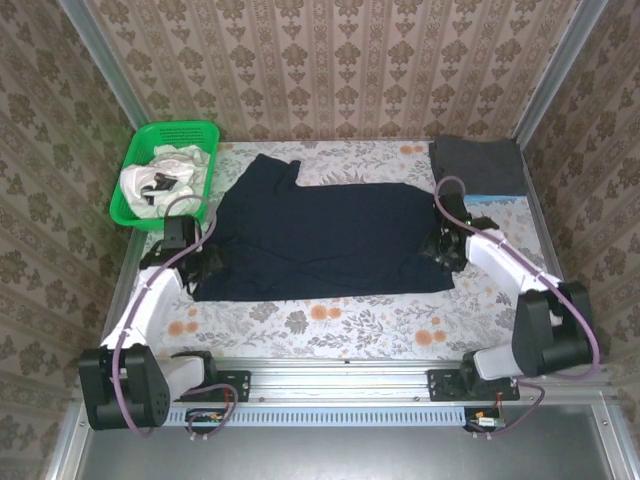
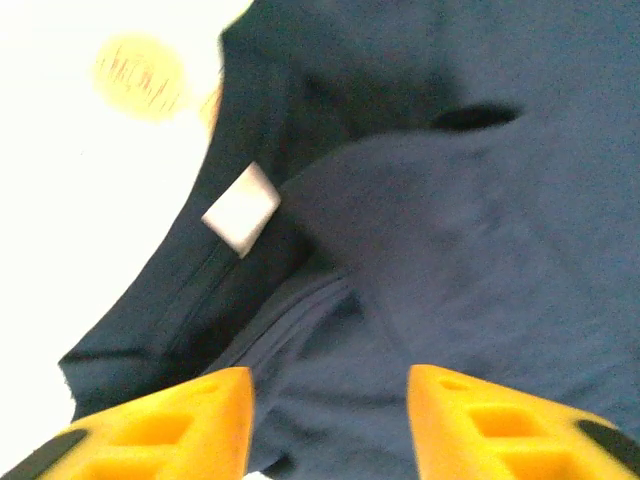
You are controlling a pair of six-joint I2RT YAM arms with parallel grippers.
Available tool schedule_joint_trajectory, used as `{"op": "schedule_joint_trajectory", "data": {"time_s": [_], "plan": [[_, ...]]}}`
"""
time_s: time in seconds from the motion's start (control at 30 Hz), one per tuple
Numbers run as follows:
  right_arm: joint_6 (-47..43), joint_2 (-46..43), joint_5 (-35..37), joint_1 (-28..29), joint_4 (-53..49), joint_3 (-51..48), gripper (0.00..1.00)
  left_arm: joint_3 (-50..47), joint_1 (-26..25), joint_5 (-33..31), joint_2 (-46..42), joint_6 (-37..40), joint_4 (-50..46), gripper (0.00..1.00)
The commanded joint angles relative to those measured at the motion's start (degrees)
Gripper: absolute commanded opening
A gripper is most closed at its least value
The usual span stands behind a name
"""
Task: Fold and stack the t-shirts
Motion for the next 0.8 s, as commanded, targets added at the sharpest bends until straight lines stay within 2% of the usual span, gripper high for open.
{"op": "schedule_joint_trajectory", "data": {"time_s": [0.0,0.2,0.3,0.4,0.5,0.67,0.7,0.77], "plan": [[-5.18,6.55,0.74,0.03,-0.82,4.64,0.58,-0.19,-1.46,3.87,4.20,1.96,1.55,0.51],[-11.57,16.95,-0.48,-0.08,-0.05,12.61,0.54,-2.69,-1.78,5.05,9.39,2.13,4.69,0.52],[-11.98,19.54,0.48,-0.32,-0.77,15.03,0.45,-3.31,-1.85,5.00,9.95,2.45,4.94,0.52],[-12.33,20.58,0.22,-0.59,1.07,15.01,0.40,-3.54,-1.79,4.26,9.91,2.91,4.77,0.52],[-12.80,21.82,-1.90,-0.68,1.68,15.09,0.39,-3.26,-1.78,3.73,10.02,3.42,3.95,0.52],[-13.60,22.69,-2.12,-0.74,0.90,14.99,0.45,-2.89,-1.79,3.40,9.83,3.78,3.49,0.52],[-13.66,22.78,-2.15,-0.76,0.57,15.01,0.42,-2.88,-1.72,3.41,9.79,3.80,3.42,0.51],[-13.26,22.26,-1.60,-0.76,0.28,14.73,0.27,-2.90,-1.76,3.30,9.83,3.73,3.48,0.51]]}}
